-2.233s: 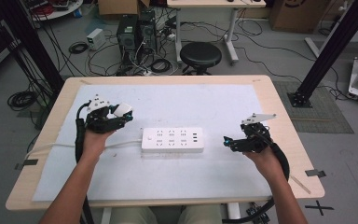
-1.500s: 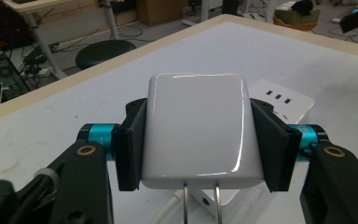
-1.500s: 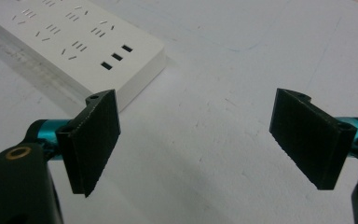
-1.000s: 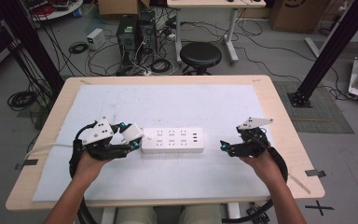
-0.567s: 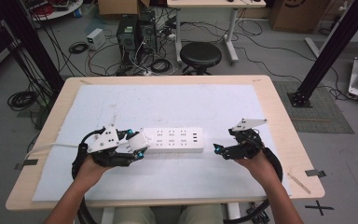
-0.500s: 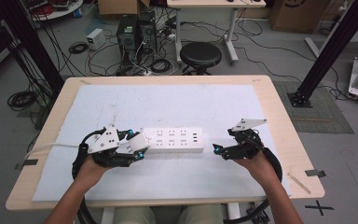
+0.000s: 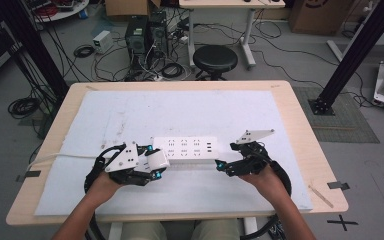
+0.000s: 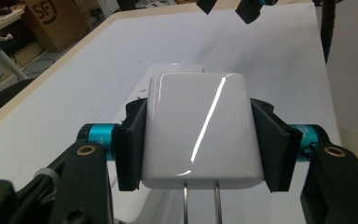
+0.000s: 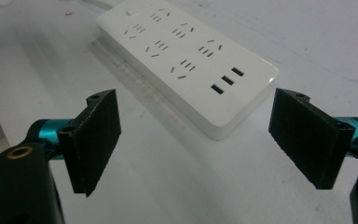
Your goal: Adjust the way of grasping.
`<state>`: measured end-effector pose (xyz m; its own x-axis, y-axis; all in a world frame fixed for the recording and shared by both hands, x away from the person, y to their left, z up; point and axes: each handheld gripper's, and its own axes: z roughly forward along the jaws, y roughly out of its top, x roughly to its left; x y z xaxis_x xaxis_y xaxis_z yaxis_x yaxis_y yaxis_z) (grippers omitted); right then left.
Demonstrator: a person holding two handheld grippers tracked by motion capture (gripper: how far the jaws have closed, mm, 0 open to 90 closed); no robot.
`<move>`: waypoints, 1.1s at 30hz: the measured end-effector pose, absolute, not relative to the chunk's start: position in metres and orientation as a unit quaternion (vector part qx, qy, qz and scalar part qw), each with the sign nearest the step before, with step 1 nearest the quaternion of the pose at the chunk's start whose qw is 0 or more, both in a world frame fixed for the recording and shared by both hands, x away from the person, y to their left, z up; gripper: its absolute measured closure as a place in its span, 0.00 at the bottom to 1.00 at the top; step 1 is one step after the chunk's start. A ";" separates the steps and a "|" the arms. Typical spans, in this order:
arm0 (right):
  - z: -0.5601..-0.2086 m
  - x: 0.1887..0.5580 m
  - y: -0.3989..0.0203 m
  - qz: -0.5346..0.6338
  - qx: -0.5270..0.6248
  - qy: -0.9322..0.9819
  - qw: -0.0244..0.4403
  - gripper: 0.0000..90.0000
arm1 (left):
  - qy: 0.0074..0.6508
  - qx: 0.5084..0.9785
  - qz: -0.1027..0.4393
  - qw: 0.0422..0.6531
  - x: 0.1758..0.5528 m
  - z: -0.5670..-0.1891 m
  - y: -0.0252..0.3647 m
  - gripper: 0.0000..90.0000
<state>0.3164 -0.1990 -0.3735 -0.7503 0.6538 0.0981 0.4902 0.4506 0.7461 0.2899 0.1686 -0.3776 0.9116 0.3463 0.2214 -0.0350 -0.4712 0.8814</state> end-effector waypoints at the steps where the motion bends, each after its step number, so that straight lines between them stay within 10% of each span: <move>1: -0.374 0.317 -0.198 0.402 0.338 0.845 0.099 0.19 | 0.089 0.838 0.187 0.504 0.290 -0.378 0.168 0.47; 33: -0.375 0.327 -0.166 0.444 0.352 0.821 -0.075 0.19 | 0.038 0.830 0.177 0.527 0.301 -0.397 0.125 0.47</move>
